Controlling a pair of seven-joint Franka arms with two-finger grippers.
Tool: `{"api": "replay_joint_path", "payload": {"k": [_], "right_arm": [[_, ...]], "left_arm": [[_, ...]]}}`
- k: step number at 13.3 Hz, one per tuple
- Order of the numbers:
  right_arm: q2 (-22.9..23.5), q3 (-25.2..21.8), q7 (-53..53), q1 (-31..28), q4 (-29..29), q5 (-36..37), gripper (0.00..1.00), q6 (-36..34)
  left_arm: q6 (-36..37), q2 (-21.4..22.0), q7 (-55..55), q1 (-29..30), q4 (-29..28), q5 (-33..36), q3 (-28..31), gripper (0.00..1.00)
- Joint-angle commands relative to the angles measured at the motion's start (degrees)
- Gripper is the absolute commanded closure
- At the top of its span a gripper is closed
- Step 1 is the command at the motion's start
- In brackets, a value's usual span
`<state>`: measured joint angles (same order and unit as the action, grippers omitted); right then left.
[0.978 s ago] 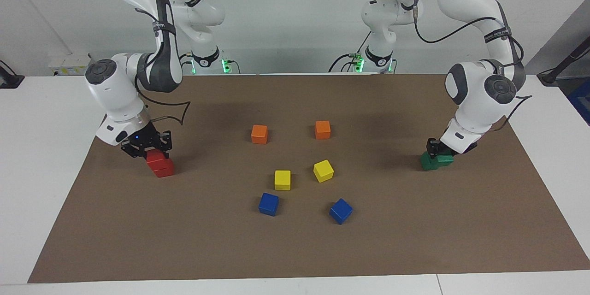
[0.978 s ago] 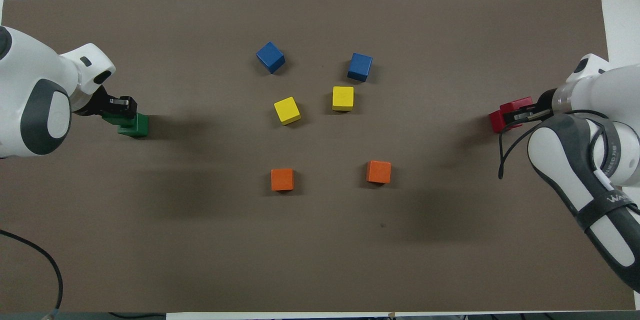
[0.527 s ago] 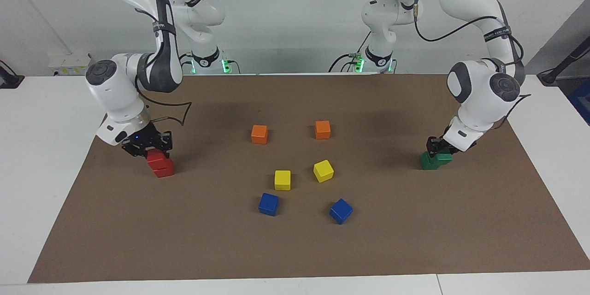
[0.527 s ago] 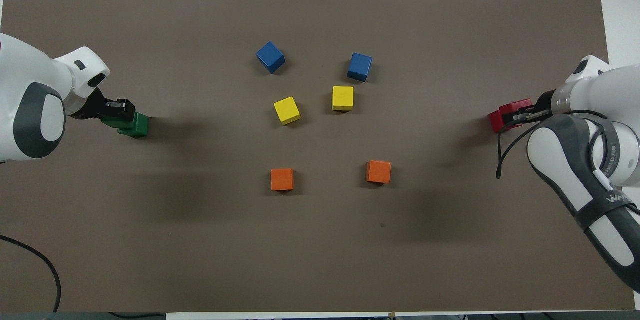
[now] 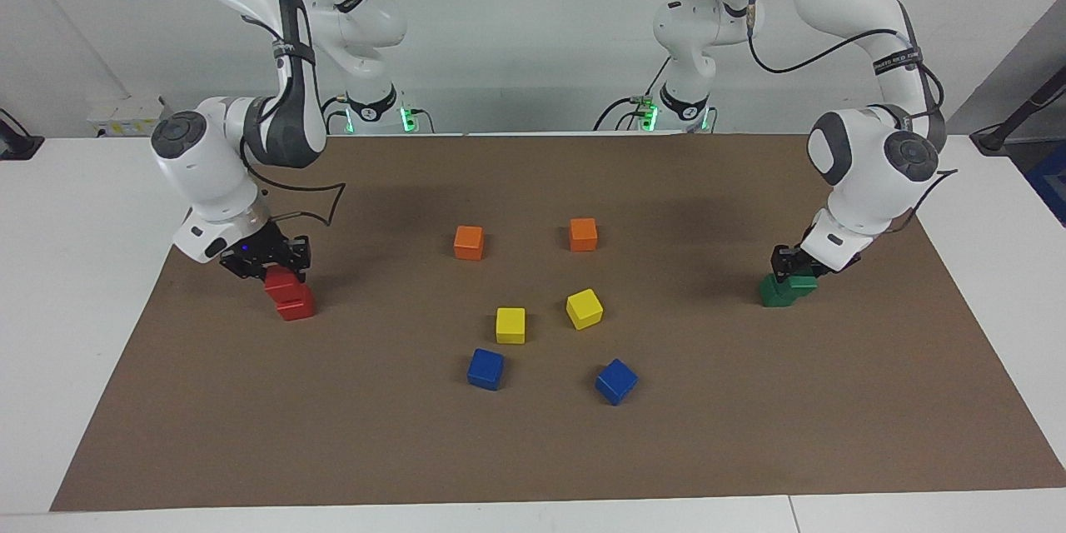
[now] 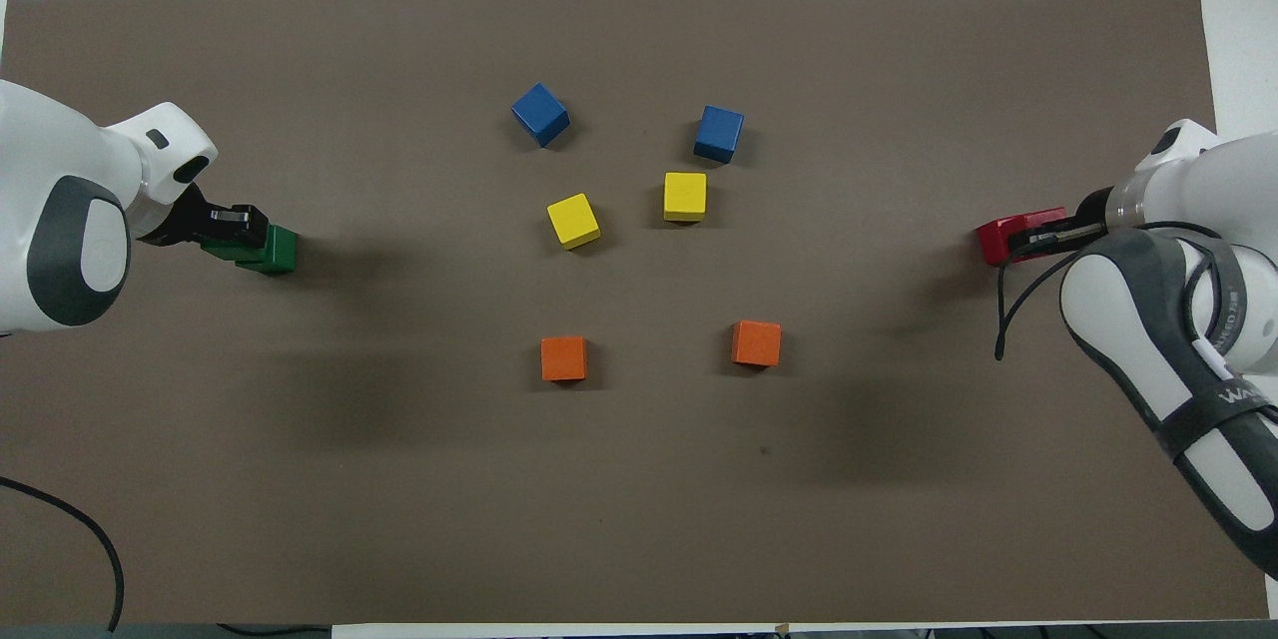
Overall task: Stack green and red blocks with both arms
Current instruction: 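Lower each held block onto the matching placed block with both grippers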
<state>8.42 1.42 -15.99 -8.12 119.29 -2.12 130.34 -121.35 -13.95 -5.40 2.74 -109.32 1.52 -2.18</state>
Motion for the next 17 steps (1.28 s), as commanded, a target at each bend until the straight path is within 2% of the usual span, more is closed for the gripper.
{"api": "replay_joint_path", "payload": {"k": [1,17], "right_arm": [[-1.1,0.5,0.8,-1.0,1.1,-0.2,1.00,-0.4],[0.0,0.5,0.1,-0.3,1.2,0.7,1.00,0.7]], "left_arm": [[-1.6,2.2,-1.3,0.8,-3.4,-0.9,-0.4,1.00],[-3.7,2.9,-1.0,0.2,-5.7,-0.9,-0.4,1.00]]}}
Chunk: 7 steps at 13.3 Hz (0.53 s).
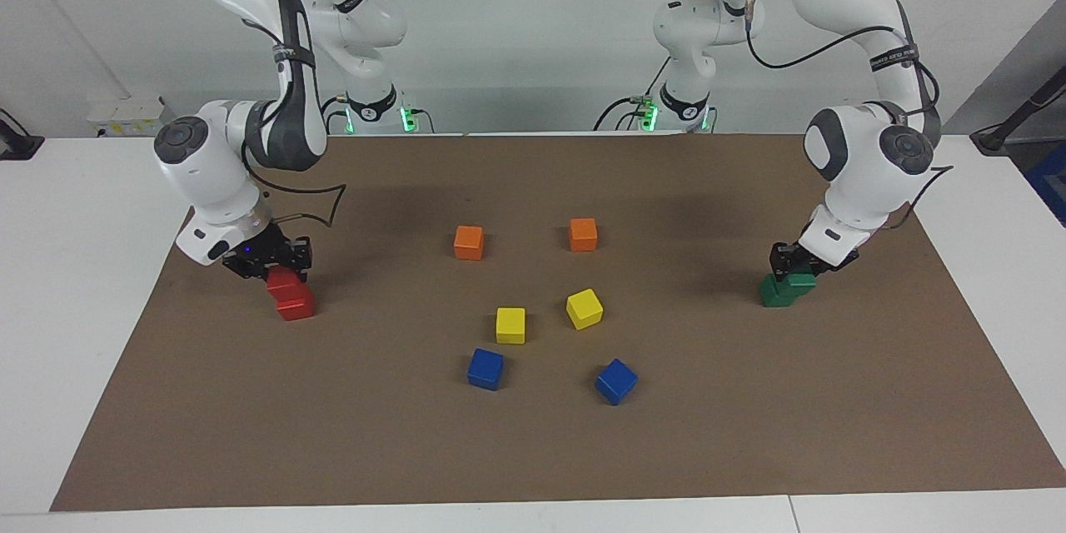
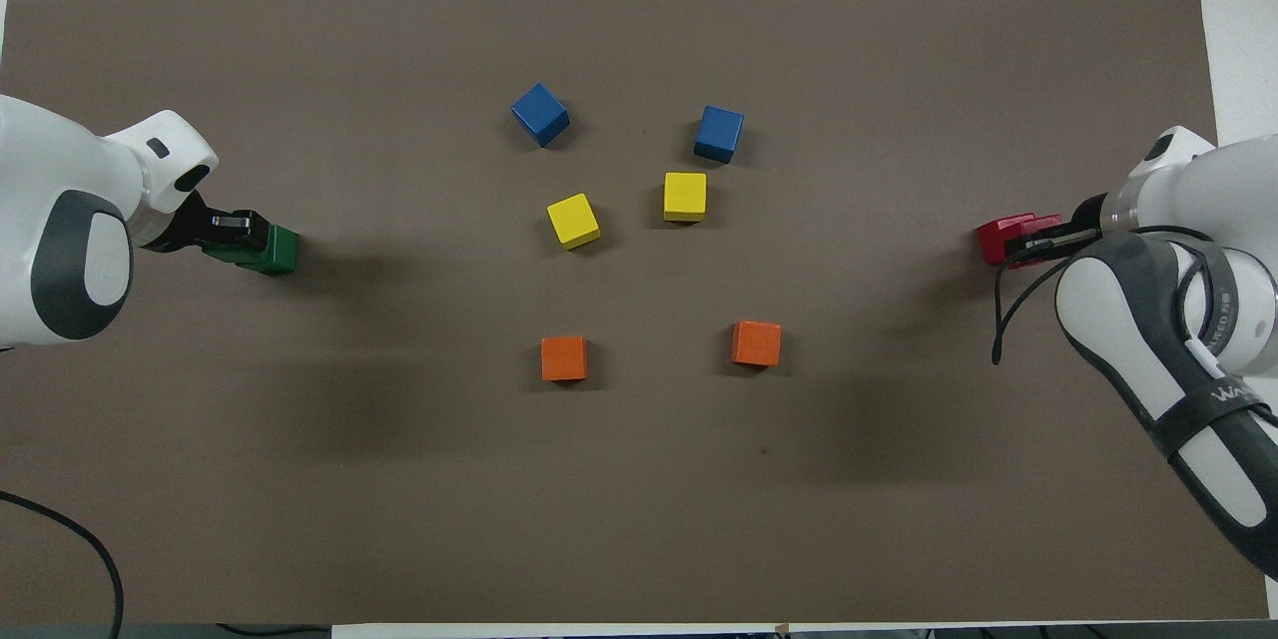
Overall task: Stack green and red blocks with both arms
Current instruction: 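Lower each held block onto the matching placed block with both grippers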
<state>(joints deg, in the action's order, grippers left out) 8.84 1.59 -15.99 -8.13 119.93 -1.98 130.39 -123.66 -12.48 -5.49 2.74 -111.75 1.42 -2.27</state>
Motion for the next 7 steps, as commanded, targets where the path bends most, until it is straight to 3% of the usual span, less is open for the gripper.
{"api": "replay_joint_path", "payload": {"k": [1,2,3,4,5,7], "right_arm": [[-0.3,0.3,0.1,-0.4,0.6,0.8,1.00,0.7],[-0.3,0.3,0.1,-0.4,0.5,0.9,1.00,0.7],[-0.3,0.3,0.1,-0.4,0.5,0.9,1.00,0.7],[-0.1,0.3,0.1,-0.4,0.5,0.9,1.00,1.6],[-0.1,0.3,0.0,-0.4,0.5,0.9,1.00,2.2],[0.2,0.3,0.1,-0.5,0.5,1.0,1.00,2.4]], "left_arm": [[-1.6,1.4,-0.9,0.2,-3.3,-0.8,-0.3,1.00],[-2.1,1.3,-0.8,0.2,-3.4,-0.8,-0.3,1.00],[-2.7,1.4,-0.8,0.2,-4.0,-0.8,-0.3,0.75],[-3.7,1.4,-0.8,0.2,-4.5,-0.8,-0.3,0.22],[-4.0,1.4,-0.8,0.5,-4.7,-0.8,-0.3,0.00],[-4.1,1.4,-0.8,0.5,-4.7,-0.8,-0.3,0.00]]}}
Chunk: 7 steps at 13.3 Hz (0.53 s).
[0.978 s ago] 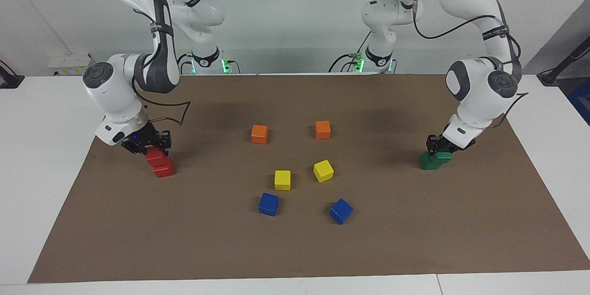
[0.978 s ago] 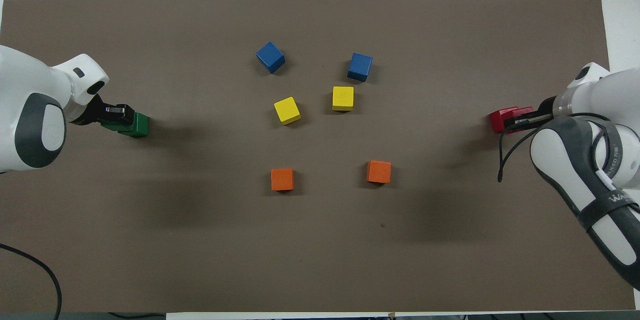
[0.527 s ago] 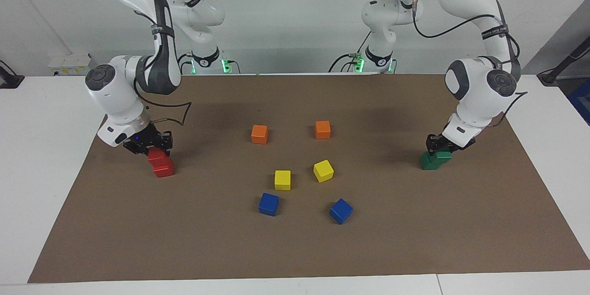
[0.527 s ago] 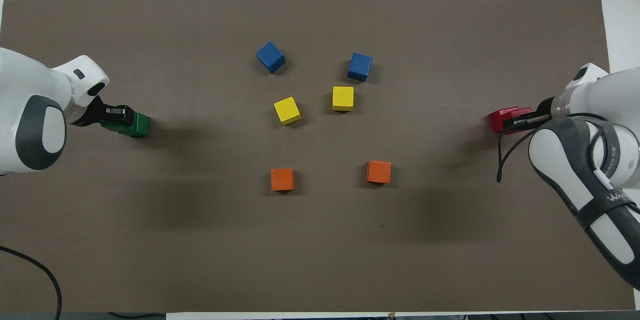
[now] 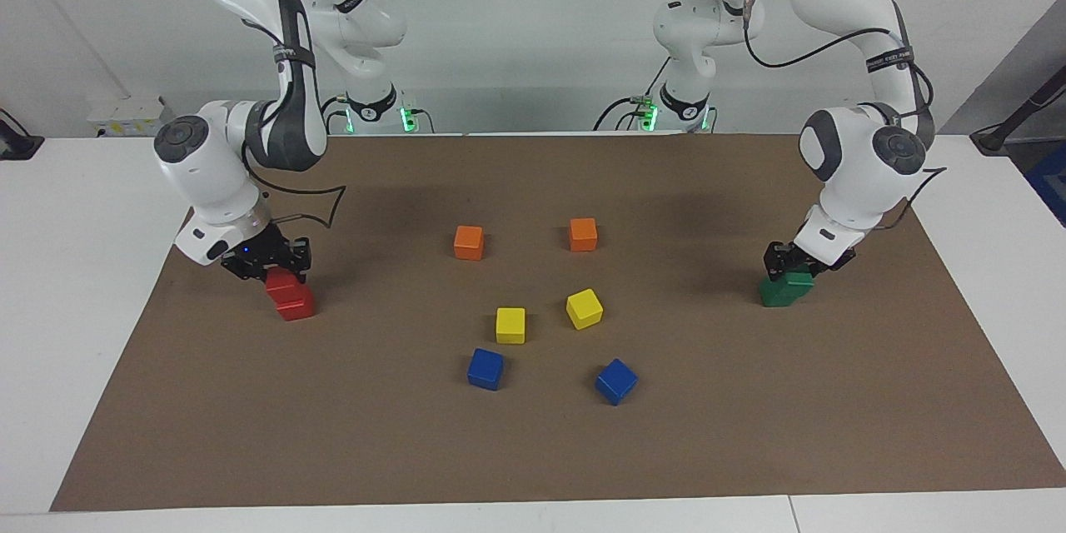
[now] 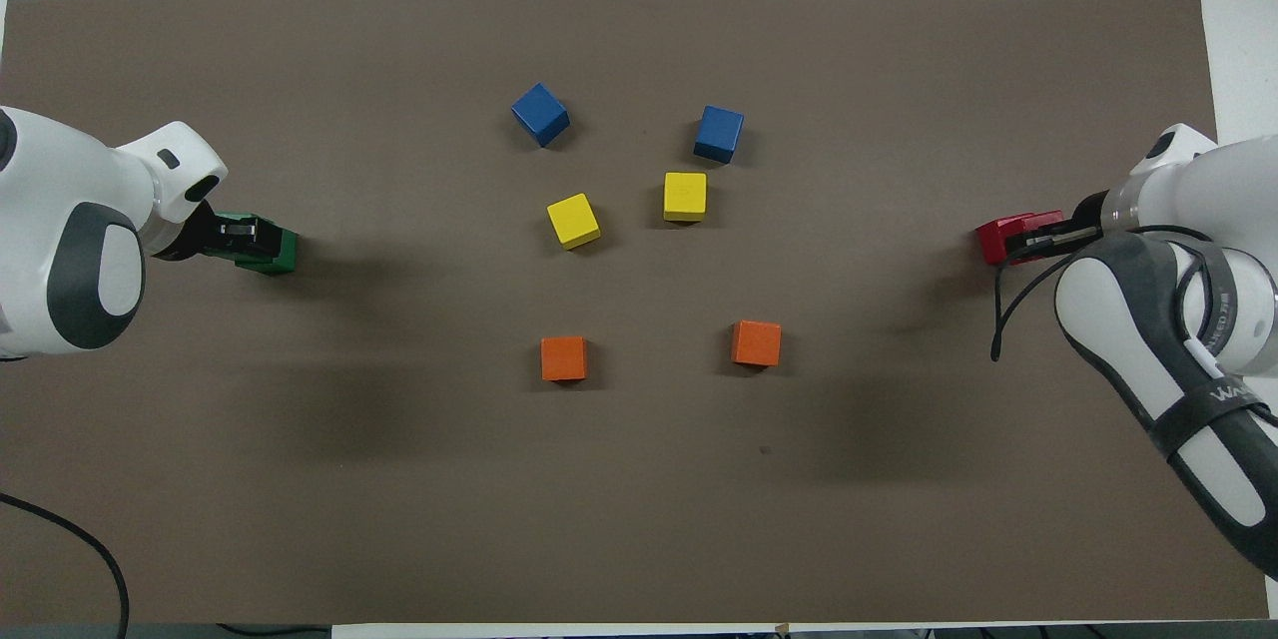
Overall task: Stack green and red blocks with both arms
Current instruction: 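Lower each held block onto the matching placed block with both grippers, then open the left gripper and withdraw it from the green stack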
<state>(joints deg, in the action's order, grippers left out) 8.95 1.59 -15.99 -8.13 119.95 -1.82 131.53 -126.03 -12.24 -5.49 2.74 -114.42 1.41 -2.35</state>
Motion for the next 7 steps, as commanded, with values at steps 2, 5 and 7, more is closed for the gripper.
{"api": "replay_joint_path", "payload": {"k": [2,5,7], "right_arm": [[0.3,0.3,0.1,-0.5,0.5,0.9,1.00,1.2],[0.3,0.3,0.1,-0.4,0.5,0.9,1.00,1.2],[0.3,0.3,0.3,-0.4,0.5,0.9,1.00,1.1]], "left_arm": [[-1.6,1.2,-1.1,0.7,-1.9,-0.8,-0.2,0.00],[-0.2,1.1,-0.9,0.8,1.2,-0.8,-0.1,0.00],[3.2,1.7,-0.7,0.7,4.6,-0.8,-0.1,0.00]]}}
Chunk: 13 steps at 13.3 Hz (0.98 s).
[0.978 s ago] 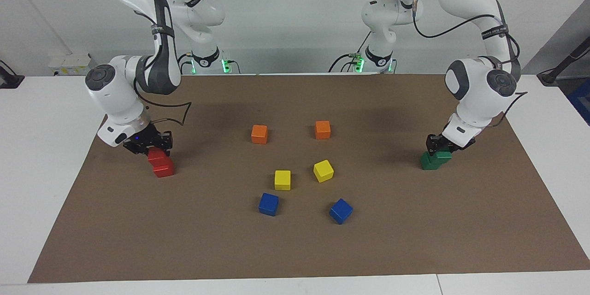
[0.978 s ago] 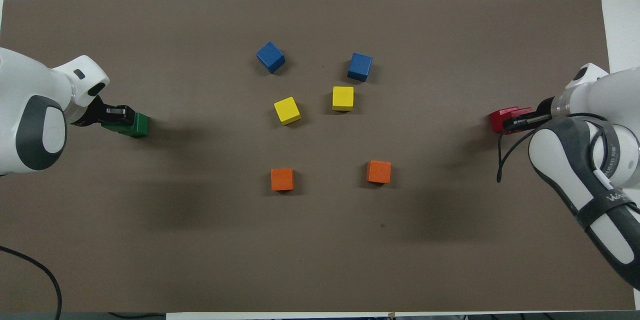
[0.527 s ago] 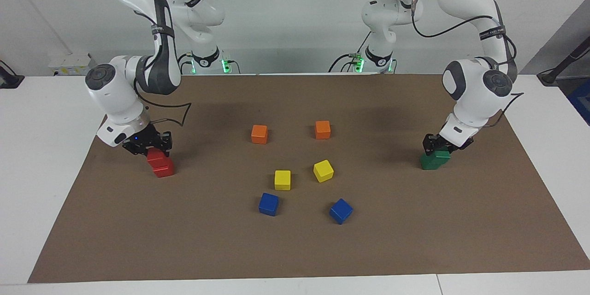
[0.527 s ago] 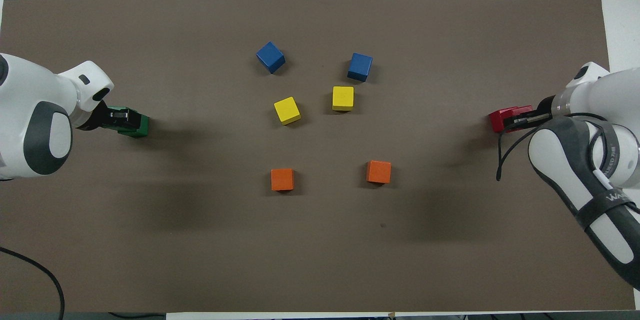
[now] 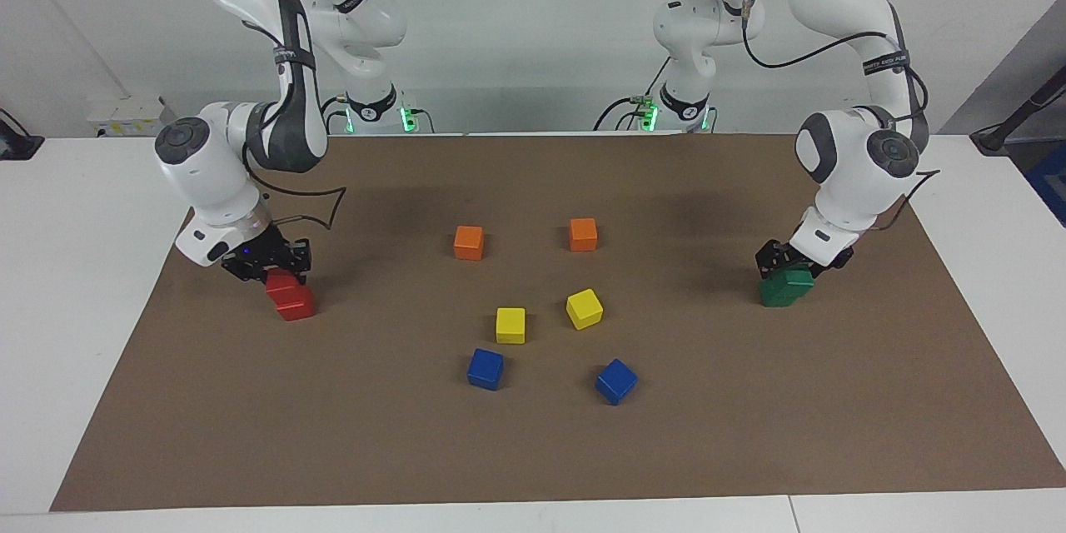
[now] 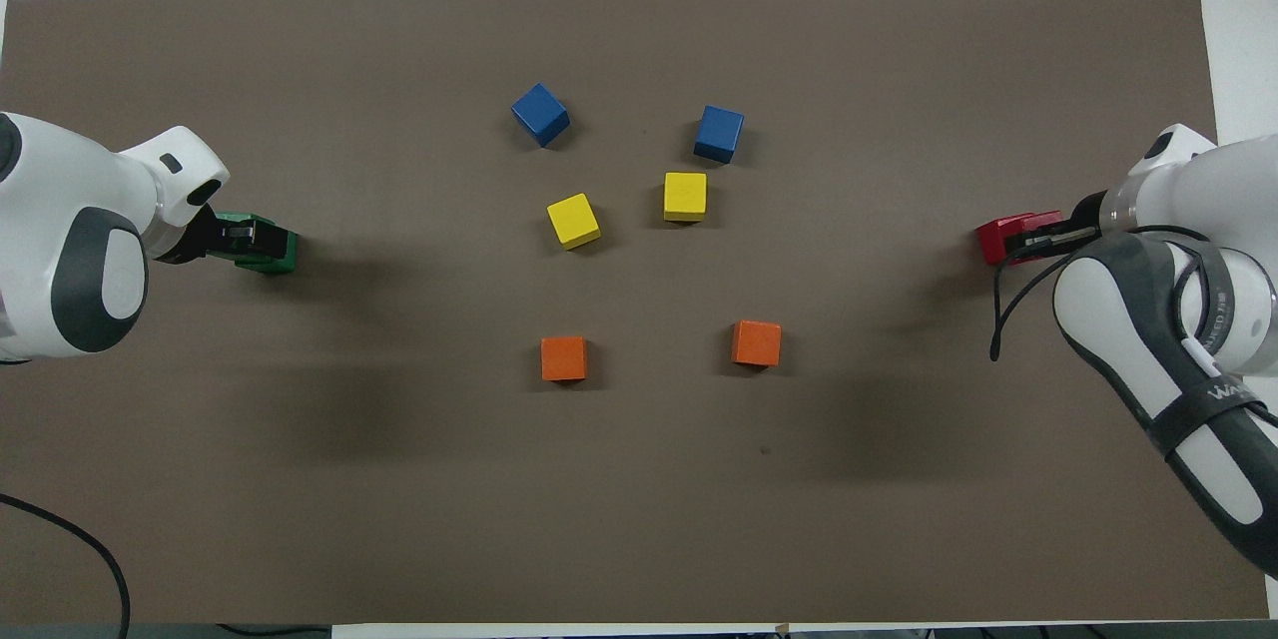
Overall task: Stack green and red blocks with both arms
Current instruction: 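Open the left gripper and withdraw it from the green stack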
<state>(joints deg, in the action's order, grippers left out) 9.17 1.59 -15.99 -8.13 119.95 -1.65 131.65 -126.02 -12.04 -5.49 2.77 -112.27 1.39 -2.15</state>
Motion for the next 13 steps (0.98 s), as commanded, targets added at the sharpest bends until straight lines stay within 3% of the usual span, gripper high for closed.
{"api": "replay_joint_path", "payload": {"k": [1,2,5,6,8,10,13], "right_arm": [[0.1,0.3,0.4,-0.3,0.5,0.7,1.00,1.0],[0.1,0.3,0.5,-0.3,0.5,0.8,0.99,1.0],[0.1,0.3,0.6,-0.3,0.5,0.8,0.52,1.0],[0.1,0.3,0.6,-0.4,0.5,0.8,0.43,1.0],[0.1,0.3,0.6,-0.3,0.5,0.8,0.41,1.0],[0.1,0.3,0.6,-0.4,0.5,0.8,0.40,1.0],[0.1,0.3,0.6,-0.5,0.5,0.8,0.36,1.0]], "left_arm": [[6.5,1.9,-0.7,0.7,4.8,-0.7,-0.3,0.00],[9.9,3.0,-0.6,0.7,6.3,-0.8,-0.3,0.00],[18.8,8.5,-0.5,0.0,8.6,-0.7,-0.3,0.00],[20.5,10.8,-0.5,0.0,8.6,-0.7,-0.3,0.00],[24.4,14.1,-0.5,0.3,9.6,-0.7,-0.3,0.00],[29.3,14.2,-0.3,0.5,12.5,-0.8,-0.3,0.00],[31.0,15.5,-0.1,0.4,11.5,-0.8,-0.2,0.00]]}}
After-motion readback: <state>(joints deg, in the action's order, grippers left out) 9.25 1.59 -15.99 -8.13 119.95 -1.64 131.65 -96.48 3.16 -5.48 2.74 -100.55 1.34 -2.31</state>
